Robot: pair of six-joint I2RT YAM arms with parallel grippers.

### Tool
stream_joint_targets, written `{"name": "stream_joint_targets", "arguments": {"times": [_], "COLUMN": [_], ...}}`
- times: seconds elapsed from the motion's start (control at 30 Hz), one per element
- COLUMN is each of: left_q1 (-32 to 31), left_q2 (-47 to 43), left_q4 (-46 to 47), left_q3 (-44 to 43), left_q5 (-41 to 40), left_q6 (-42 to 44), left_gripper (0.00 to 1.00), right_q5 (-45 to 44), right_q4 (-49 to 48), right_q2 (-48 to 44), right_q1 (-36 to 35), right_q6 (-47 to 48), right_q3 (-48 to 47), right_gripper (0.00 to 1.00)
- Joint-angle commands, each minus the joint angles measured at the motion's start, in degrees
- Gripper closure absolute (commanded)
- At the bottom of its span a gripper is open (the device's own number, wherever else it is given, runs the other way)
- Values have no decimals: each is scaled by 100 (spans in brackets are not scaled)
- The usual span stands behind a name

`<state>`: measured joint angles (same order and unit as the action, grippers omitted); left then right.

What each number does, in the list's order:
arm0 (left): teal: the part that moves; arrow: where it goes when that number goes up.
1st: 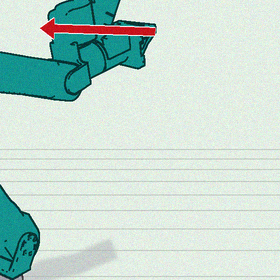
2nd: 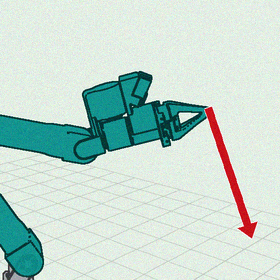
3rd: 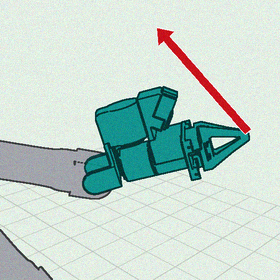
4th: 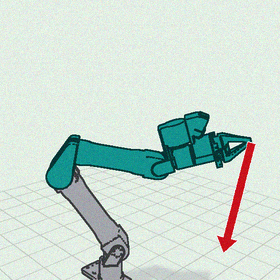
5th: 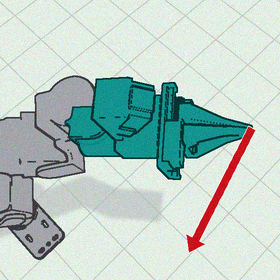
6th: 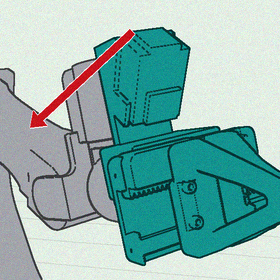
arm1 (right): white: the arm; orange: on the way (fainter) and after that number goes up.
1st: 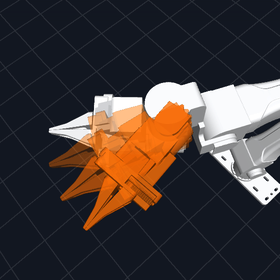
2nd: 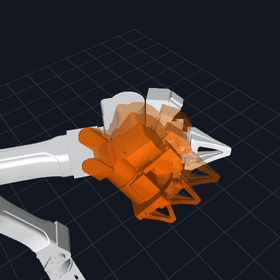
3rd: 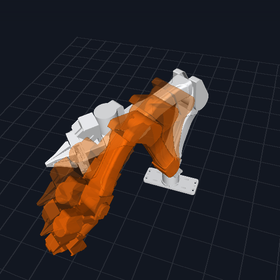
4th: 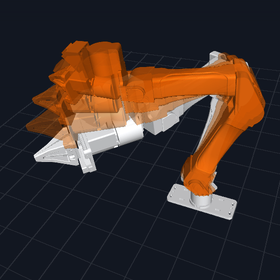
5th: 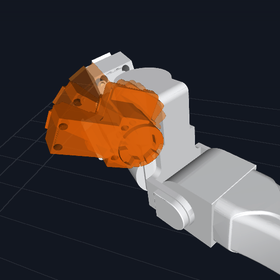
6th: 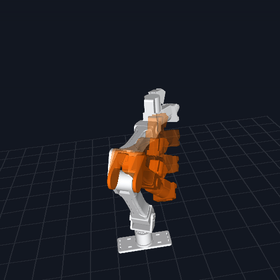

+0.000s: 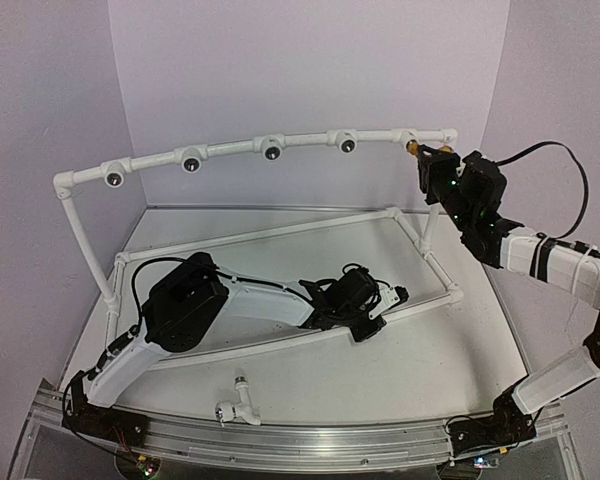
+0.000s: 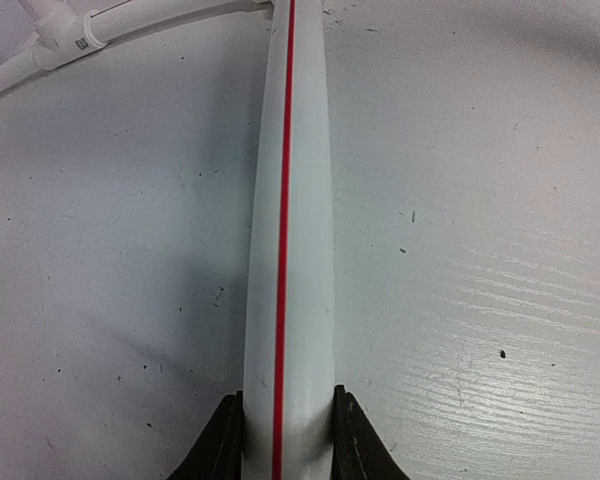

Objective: Install the water faucets
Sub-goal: Screw the water faucet onto the adaptor.

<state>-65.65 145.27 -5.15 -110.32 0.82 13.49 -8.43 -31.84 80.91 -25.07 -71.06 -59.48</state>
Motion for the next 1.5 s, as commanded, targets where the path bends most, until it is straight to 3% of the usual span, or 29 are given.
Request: {"name": "stream_joint_targets", "arguments": {"times": [0.0,1.07,1.17,1.27,1.33,1.4,1.43,1.47], "left_q1": [-519,-514,-513,-516,-516,-518,-515,-514], "left_q2": [721,759,744,727,726,730,738,752], "left_q4": [-1968,-2182,-2191,-2191,-2195,-2185,-2184,-2184], "left_q3": [363,281,311,340,344,337,331,311], "left_q5": [419,732,775,786,769,742,725,714], "left_q6": [-178,6,40,47,36,12,6,-2], "left_gripper": [100,100,100,100,100,100,100,100], "right_q5": [-795,-306,-364,-585,-718,-737,-716,-653], "right_q4": [1129,1537,1515,1601,1692,1790,1546,1484], "right_q2": [416,460,387,207,58,-61,-115,-137], "right_q1": [-23,-84,-92,-89,-92,-114,-151,-185], "right_q6": [-1956,-5993,-6074,-5316,-4309,-3283,-2504,-1670], "right_q3": [199,-28,-56,-138,-178,-234,-173,-199], "right_gripper": [100,100,100,100,88,47,21,7]}}
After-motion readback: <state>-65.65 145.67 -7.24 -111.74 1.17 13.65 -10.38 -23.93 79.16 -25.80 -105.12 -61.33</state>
